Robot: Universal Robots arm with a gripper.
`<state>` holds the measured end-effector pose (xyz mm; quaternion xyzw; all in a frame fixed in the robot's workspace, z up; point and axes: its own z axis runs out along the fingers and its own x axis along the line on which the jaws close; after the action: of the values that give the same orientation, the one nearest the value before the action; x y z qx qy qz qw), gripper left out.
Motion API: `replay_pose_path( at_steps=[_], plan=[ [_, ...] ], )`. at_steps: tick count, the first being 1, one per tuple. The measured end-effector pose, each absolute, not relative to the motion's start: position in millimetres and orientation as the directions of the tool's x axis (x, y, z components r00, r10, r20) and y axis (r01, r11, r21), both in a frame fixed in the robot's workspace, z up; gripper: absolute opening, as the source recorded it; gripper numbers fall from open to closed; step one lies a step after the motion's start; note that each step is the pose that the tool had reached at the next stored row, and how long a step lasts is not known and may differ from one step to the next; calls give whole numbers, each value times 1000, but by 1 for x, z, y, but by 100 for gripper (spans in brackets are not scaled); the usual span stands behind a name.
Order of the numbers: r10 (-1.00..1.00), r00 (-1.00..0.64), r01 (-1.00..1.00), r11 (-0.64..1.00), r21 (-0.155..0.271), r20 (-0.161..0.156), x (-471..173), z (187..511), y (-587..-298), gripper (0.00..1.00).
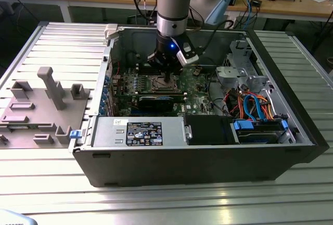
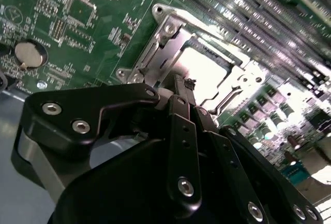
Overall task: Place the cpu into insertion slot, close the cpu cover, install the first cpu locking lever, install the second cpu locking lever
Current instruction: 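Install the first cpu locking lever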
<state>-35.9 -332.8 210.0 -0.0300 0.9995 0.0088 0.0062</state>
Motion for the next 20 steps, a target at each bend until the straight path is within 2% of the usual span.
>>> replay_pose_path(
  at_steps=[9, 13, 20],
  plan=[
    [-60, -998, -60, 998, 17, -13, -36, 213, -339, 11],
    [-60, -998, -60, 998, 17, -13, -36, 230, -340, 11],
    [-60, -998, -60, 998, 17, -13, -36, 235, -340, 11]
  ],
)
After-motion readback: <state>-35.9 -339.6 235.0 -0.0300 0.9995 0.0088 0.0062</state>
